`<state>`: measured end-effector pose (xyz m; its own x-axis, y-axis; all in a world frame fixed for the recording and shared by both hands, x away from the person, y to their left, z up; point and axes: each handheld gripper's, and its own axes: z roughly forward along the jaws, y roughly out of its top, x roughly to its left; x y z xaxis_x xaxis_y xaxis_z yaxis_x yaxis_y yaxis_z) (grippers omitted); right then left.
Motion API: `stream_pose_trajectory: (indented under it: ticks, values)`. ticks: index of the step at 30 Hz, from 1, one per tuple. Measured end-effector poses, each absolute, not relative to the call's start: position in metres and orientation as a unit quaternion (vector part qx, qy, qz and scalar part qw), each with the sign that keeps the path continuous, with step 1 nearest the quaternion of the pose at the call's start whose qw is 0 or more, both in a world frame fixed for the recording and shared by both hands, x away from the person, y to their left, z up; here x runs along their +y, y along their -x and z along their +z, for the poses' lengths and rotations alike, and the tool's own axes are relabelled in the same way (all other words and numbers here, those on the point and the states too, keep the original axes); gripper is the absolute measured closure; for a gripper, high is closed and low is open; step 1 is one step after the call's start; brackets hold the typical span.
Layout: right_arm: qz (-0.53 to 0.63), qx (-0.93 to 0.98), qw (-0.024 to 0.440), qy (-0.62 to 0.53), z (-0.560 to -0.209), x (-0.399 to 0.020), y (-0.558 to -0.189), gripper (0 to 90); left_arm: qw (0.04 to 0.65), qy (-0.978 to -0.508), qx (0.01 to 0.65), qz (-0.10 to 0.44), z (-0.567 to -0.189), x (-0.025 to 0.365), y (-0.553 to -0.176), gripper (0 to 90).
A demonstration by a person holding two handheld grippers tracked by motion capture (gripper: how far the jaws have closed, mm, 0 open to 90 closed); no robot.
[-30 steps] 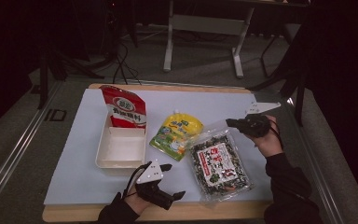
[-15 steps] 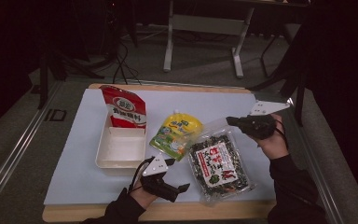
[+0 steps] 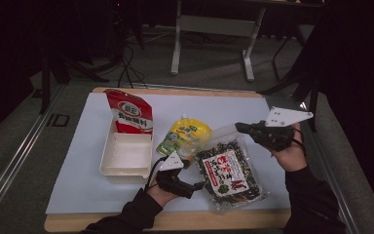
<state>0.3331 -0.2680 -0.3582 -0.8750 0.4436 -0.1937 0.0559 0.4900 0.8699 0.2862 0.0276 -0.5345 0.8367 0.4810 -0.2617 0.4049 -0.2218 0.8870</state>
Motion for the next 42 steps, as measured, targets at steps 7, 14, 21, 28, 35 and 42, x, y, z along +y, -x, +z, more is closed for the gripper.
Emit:
stream_pose_trajectory:
  ticks: [7, 14, 21, 28, 35, 42]
  values:
    - [0.489, 0.838, 0.200, -0.135, -0.352, -0.265, -0.326, 90.0, 0.582, -0.779, 0.234, -0.012, -0.537, 0.020, -0.289, 26.2]
    - [0.499, 0.832, 0.200, -0.138, -0.348, -0.270, -0.321, 90.0, 0.622, -0.753, 0.214, -0.033, -0.523, 0.025, -0.285, 51.8]
    - [0.510, 0.824, 0.206, -0.136, -0.339, -0.272, -0.316, 90.0, 0.631, -0.749, 0.198, -0.045, -0.497, 0.024, -0.274, 70.5]
    - [0.529, 0.812, 0.207, -0.134, -0.332, -0.278, -0.310, 90.0, 0.619, -0.760, 0.197, -0.033, -0.478, 0.024, -0.263, 75.4]
    - [0.550, 0.796, 0.206, -0.144, -0.333, -0.283, -0.309, 89.7, 0.603, -0.770, 0.209, -0.017, -0.463, 0.027, -0.261, 77.1]
    - [0.570, 0.781, 0.194, -0.164, -0.338, -0.294, -0.313, 67.1, 0.595, -0.775, 0.210, 0.021, -0.447, 0.036, -0.261, 77.7]
